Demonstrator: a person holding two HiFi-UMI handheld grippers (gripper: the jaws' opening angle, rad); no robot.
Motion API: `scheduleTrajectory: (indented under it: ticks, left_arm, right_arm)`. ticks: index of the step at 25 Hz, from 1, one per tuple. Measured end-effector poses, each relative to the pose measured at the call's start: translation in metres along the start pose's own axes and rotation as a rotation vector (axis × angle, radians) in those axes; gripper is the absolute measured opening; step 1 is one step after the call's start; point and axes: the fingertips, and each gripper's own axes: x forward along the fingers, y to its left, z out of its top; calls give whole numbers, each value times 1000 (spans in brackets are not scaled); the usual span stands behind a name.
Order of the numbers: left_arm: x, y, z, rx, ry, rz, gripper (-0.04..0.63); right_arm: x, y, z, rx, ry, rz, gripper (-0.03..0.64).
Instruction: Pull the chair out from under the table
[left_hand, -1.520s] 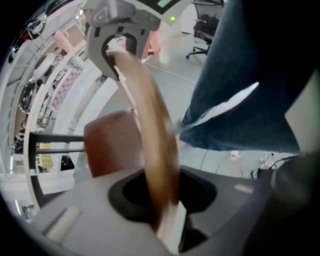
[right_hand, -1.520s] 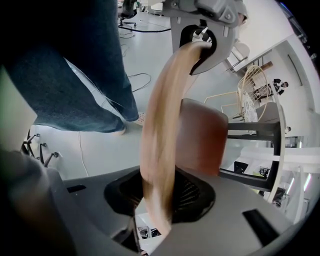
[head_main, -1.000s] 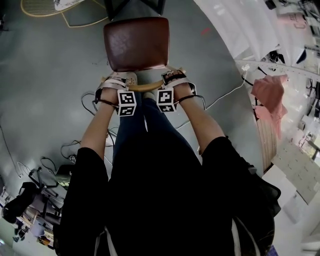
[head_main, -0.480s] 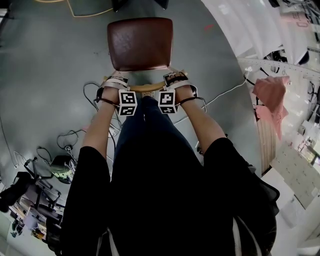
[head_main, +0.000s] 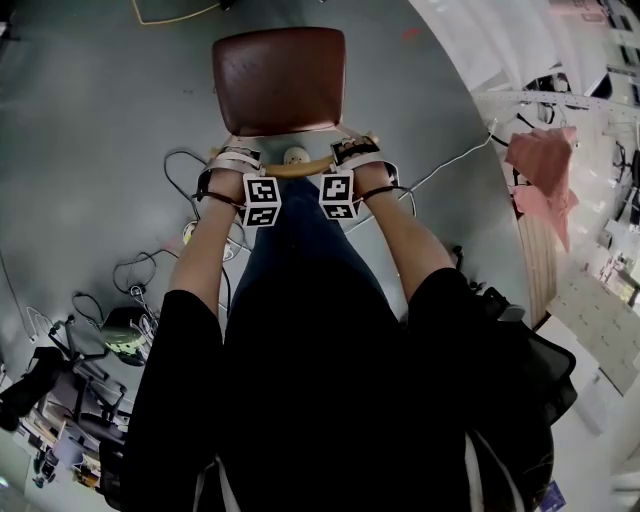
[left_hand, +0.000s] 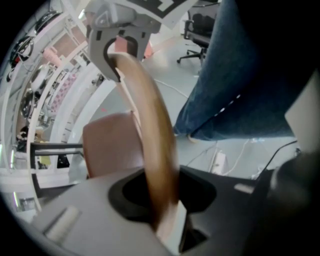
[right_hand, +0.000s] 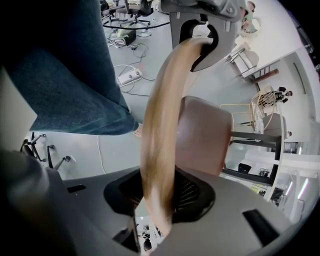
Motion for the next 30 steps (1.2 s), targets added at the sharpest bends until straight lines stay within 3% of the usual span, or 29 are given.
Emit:
scheduleTrajectory:
  ticks: [16, 30]
  left_arm:
    - [-23, -96, 39, 33, -43, -35, 129]
    - [-32, -115, 55, -6, -80, -85, 129]
  right_arm:
    - [-39, 97, 34, 33, 2, 45, 133]
    - [-49, 118, 36, 15, -54, 79, 132]
